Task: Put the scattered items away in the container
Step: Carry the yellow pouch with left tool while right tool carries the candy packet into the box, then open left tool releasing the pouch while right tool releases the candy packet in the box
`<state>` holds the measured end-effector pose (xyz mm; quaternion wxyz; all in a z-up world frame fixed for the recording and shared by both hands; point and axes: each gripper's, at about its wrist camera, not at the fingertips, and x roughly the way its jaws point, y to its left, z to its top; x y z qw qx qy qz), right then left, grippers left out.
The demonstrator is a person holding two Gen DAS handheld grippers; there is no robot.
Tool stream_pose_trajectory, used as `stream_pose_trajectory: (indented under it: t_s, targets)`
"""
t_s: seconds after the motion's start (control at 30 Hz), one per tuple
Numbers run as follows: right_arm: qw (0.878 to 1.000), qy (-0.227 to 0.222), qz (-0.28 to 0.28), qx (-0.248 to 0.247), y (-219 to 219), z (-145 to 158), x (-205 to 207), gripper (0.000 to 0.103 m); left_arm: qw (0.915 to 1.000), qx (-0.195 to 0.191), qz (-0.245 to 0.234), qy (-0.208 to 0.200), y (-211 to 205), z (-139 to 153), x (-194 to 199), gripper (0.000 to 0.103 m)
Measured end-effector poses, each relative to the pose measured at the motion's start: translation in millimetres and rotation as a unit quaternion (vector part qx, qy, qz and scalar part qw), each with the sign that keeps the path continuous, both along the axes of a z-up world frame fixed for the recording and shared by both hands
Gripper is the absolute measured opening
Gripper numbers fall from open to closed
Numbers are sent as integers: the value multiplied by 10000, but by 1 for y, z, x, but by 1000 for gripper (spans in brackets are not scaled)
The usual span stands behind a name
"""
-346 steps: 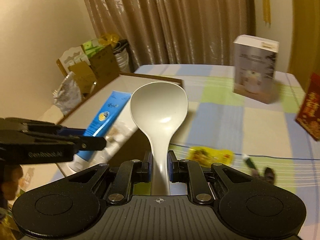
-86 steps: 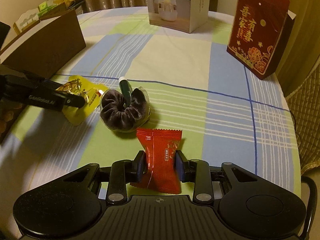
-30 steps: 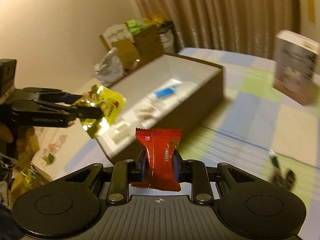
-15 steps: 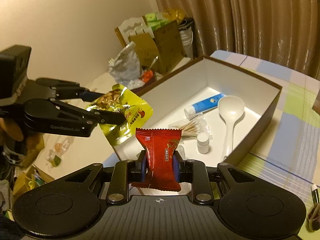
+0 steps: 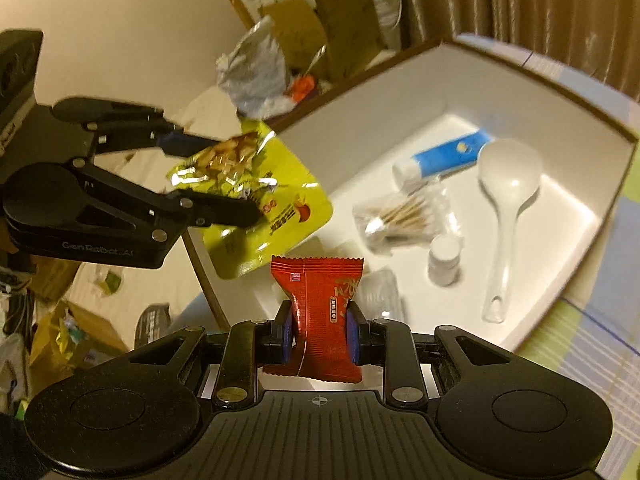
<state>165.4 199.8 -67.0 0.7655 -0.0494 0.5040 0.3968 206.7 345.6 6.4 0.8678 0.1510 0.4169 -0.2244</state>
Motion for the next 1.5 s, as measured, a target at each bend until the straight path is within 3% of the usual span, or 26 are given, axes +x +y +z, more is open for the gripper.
stream_pose_trajectory:
  t_s: [0.3, 0.33, 0.37, 0.4, 0.87, 1.0, 1.03, 1.1, 1.17, 1.3, 1.5]
  targets:
    - [9989, 336, 5, -325, 8, -16, 8, 30, 9996, 108, -161, 204, 4, -16, 13, 49]
    - [9987, 345, -1, -378, 9, -17, 9, 37, 9995, 114, -180, 221, 4, -18, 14, 49]
    - [9986, 318, -35, -410, 9, -17, 8, 62, 9994, 118, -201, 238, 4, -18, 16, 49]
    - [9989, 249, -62, -392, 8, -15, 8, 73, 9994, 123, -217, 252, 3, -19, 17, 49]
    - [9994, 108, -194, -259, 3, -3, 9, 73, 9977, 315, -359, 481, 2, -30, 22, 52]
    - [9993, 43, -188, -312, 3, 0, 4, 74, 9968, 388, -346, 601, 2, -34, 22, 61]
    - [9993, 16, -192, -333, 3, 1, 4, 76, 9967, 396, -340, 628, 2, -35, 22, 62]
    - [9989, -132, -237, -386, 2, 4, 0, 102, 9964, 431, -362, 642, 1, -35, 20, 63]
    - [9985, -292, -206, -418, 3, 8, -3, 102, 9963, 428, -366, 651, 1, -34, 19, 64]
    - [9977, -364, -272, -504, 3, 10, -4, 102, 9962, 442, -353, 656, 0, -34, 17, 79]
    - [9961, -407, -351, -699, 1, 8, -8, 102, 9963, 403, -378, 651, -1, -31, 14, 79]
